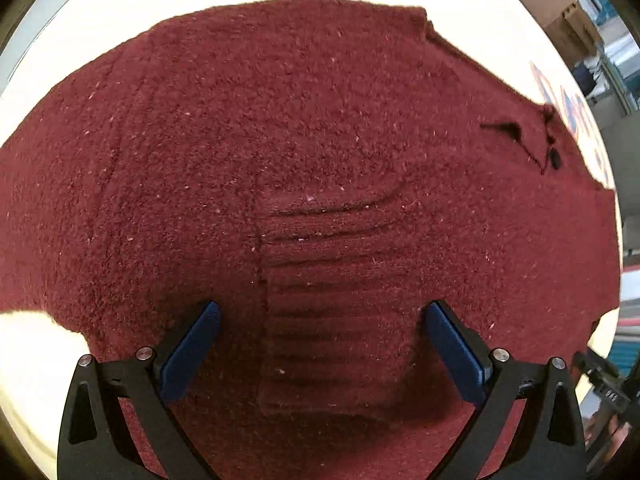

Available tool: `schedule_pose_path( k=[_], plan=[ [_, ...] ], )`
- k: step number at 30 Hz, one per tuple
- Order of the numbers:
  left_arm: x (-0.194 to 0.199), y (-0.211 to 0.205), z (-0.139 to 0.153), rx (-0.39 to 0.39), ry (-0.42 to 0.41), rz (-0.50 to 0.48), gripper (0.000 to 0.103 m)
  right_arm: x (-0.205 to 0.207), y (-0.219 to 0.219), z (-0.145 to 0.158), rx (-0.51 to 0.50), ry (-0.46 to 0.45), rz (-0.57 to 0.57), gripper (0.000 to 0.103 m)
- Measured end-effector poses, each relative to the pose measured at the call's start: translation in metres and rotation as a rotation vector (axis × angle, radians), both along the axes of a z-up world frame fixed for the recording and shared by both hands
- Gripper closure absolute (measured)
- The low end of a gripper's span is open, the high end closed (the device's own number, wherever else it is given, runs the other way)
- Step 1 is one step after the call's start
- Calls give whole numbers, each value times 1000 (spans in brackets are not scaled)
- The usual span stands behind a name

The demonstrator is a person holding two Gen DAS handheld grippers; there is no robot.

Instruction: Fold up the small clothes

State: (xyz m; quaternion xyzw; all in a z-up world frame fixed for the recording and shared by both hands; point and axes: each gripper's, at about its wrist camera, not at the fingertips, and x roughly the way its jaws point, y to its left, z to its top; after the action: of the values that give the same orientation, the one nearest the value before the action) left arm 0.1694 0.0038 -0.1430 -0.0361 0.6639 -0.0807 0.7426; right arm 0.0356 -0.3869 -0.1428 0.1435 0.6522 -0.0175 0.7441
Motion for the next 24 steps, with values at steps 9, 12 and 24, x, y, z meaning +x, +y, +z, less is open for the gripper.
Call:
schedule_pose_path(
  k=[9, 12, 24],
  plan=[
    [1, -29, 8, 5, -15, -108, 74, 1, -5, -1, 7, -5, -11, 15],
    [11, -27, 21, -28, -17, -121, 90, -3, -6, 0, 8, -10, -14, 15],
    [35, -36, 94, 46, -209, -216, 93, 4, -27, 26, -1, -57, -65, 15]
  ],
)
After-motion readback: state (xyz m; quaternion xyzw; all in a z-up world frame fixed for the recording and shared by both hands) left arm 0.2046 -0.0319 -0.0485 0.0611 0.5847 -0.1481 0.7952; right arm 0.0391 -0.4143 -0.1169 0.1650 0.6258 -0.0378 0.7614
